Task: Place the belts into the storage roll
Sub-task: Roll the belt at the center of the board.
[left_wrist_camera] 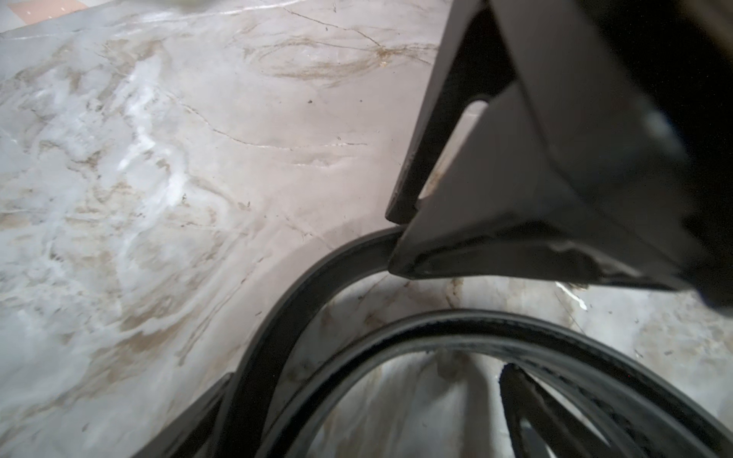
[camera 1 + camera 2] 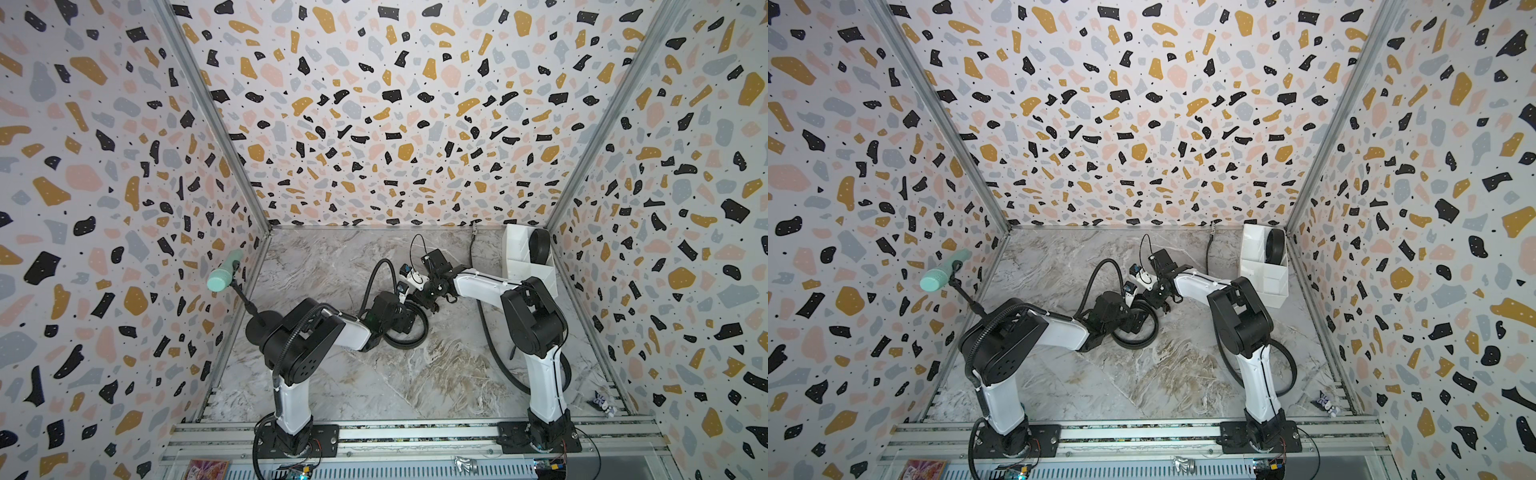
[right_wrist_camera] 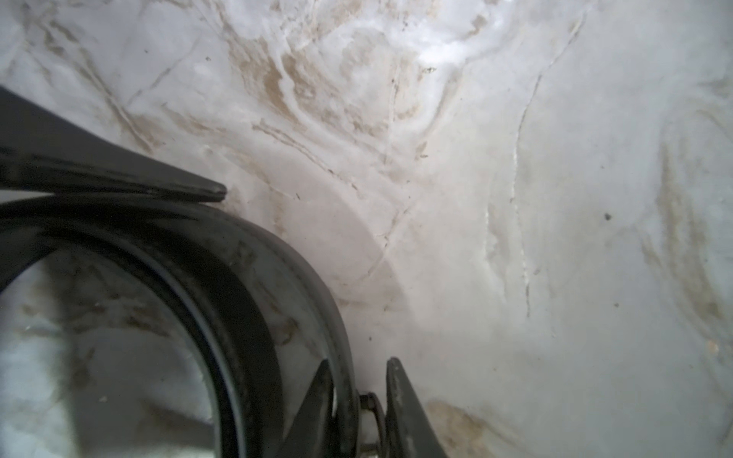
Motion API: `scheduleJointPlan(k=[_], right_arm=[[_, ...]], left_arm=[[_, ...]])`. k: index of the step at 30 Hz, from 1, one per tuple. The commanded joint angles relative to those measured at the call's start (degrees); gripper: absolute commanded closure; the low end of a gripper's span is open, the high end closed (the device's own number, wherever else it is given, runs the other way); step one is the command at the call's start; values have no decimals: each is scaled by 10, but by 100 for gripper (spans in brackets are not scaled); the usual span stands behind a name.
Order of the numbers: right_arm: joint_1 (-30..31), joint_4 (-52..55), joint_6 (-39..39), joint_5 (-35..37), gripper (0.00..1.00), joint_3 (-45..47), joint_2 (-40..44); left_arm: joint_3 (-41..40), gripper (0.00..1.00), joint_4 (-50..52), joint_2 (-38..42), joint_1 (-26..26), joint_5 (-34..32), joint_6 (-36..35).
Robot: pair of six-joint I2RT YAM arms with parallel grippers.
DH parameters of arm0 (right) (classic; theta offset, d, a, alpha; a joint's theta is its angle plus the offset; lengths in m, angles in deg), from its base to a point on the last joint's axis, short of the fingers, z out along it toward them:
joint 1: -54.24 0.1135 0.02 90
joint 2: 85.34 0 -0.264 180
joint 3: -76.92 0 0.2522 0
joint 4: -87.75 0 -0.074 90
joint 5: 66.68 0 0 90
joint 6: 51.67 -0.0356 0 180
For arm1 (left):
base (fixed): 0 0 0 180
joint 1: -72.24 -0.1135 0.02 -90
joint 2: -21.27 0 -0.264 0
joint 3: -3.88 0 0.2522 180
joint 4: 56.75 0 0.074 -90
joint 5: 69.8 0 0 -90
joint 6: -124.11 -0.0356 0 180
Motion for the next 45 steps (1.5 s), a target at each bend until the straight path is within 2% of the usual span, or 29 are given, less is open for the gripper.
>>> scheduleJointPlan(k=[1,19,45], right_arm=[[10,74,-11,-1,99,30,-7],[39,68,-33,-21,100,72,8],[72,76,-65,-31,100,152,58]], left_arm=[[14,5,-49,-8,4,-7,18],[40,14,-49,-34,-1,-87,76],[58,27,-14,-52,-73,-135,158]])
